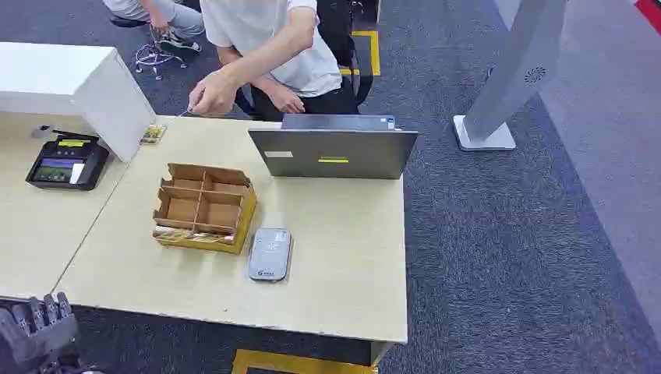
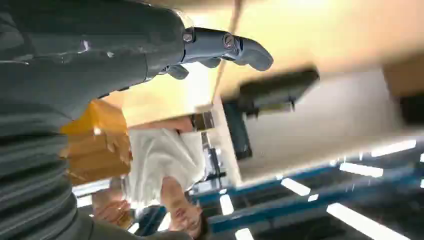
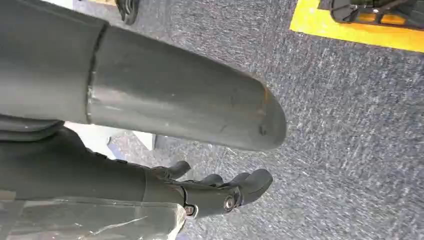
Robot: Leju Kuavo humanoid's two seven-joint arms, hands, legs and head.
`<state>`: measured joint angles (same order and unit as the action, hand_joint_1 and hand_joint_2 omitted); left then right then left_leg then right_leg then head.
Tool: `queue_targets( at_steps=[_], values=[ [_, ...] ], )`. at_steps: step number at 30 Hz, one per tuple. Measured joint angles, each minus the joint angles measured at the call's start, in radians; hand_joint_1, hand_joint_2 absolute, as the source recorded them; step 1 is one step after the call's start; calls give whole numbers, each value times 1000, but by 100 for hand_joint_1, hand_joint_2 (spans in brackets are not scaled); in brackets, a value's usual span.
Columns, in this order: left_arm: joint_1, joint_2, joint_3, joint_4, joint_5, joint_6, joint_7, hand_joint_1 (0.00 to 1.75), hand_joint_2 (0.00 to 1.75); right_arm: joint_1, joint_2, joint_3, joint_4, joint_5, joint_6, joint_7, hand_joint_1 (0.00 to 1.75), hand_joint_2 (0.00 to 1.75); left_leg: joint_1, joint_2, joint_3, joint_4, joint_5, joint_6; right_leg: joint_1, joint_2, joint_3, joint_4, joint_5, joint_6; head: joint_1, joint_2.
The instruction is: Pass the card to the sensor for recognition and then transmit it.
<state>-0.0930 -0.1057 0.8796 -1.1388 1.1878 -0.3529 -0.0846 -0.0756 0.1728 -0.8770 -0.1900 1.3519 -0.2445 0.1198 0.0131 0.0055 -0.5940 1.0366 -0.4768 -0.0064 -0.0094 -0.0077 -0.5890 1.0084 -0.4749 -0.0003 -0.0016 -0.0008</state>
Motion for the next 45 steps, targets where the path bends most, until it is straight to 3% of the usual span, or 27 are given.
queue_targets(
  at_steps=[5, 9, 12, 16, 17, 19, 20, 22, 24, 25, 29, 45],
  values=[
    [-154, 53, -155, -162, -212, 122, -61, 0, 175, -9, 0, 0, 0, 18, 13, -15, 0, 0, 1, -3, -2, 1, 4, -1, 1, -3, 2, 0, 3, -2, 2, 0],
    [-378, 137, -332, -173, -440, 261, -135, 0, 175, -24, 3, 5, 0, 35, 27, -5, 0, 0, 3, -3, -5, 1, 7, -3, 3, -4, 0, 1, 9, -4, 1, 0],
    [-546, 193, -462, -115, -620, 360, -174, 0, 175, -37, 10, 8, 0, 45, 32, 6, 0, 0, 3, -2, -5, 1, 9, -4, 3, -2, -2, 1, 11, -4, 1, 0],
    [-804, 272, -691, 101, -1040, 554, -179, 0, 175, -50, 16, 22, 0, 58, 40, 30, 0, 0, 4, -2, -9, 2, 13, -5, 4, -2, -6, 1, 14, -5, 1, 0],
    [-869, 290, -766, 177, -1214, 634, -159, 0, 175, -53, 17, 24, 0, 63, 47, 34, 0, 0, 4, -1, -9, 2, 13, -5, 4, 0, -7, 1, 15, -4, 1, 0],
    [-1008, 327, -959, 325, -1642, 783, 13, 0, 175, -59, 18, 31, 0, 72, 63, 46, 0, 0, 5, 3, -12, 3, 13, -5, 4, 4, -10, 2, 16, -4, 1, 0],
    [-1069, 352, -1073, 387, -1874, 808, 82, 0, 175, -60, 19, 34, 0, 73, 66, 50, 0, 0, 4, 4, -12, 3, 13, -5, 4, 5, -9, 2, 16, -4, 1, 0],
    [-1166, 379, -1246, 493, -2251, 764, 186, 0, 175, -62, 22, 38, 0, 73, 67, 58, 0, 0, 2, 5, -12, 2, 13, -5, 3, 6, -9, 2, 16, -4, 0, 0],
    [-1210, 384, -1343, 568, -2428, 713, 272, 0, 175, -65, 26, 40, 1, 73, 66, 64, 0, 0, 1, 9, -11, 1, 13, -4, 2, 8, -10, 2, 16, -4, 2, 0],
    [-1225, 385, -1379, 600, -2424, 697, 297, 0, 175, -66, 29, 41, 1, 72, 66, 66, 0, 0, 1, 10, -11, 1, 12, -4, 2, 10, -10, 2, 16, -4, 0, 0],
    [-1251, 383, -1470, 683, -2161, 667, 331, 0, 175, -67, 31, 42, 2, 70, 65, 68, 0, 0, 1, 9, -11, 0, 13, -4, 2, 9, -11, 3, 16, -4, 0, 0],
    [-1250, 389, -1523, 770, -2130, 640, 334, 0, 175, -68, 31, 48, 3, 74, 67, 70, 0, 0, 2, 5, -12, 0, 13, -4, 2, 6, -10, 3, 16, -5, 0, 0]
  ],
)
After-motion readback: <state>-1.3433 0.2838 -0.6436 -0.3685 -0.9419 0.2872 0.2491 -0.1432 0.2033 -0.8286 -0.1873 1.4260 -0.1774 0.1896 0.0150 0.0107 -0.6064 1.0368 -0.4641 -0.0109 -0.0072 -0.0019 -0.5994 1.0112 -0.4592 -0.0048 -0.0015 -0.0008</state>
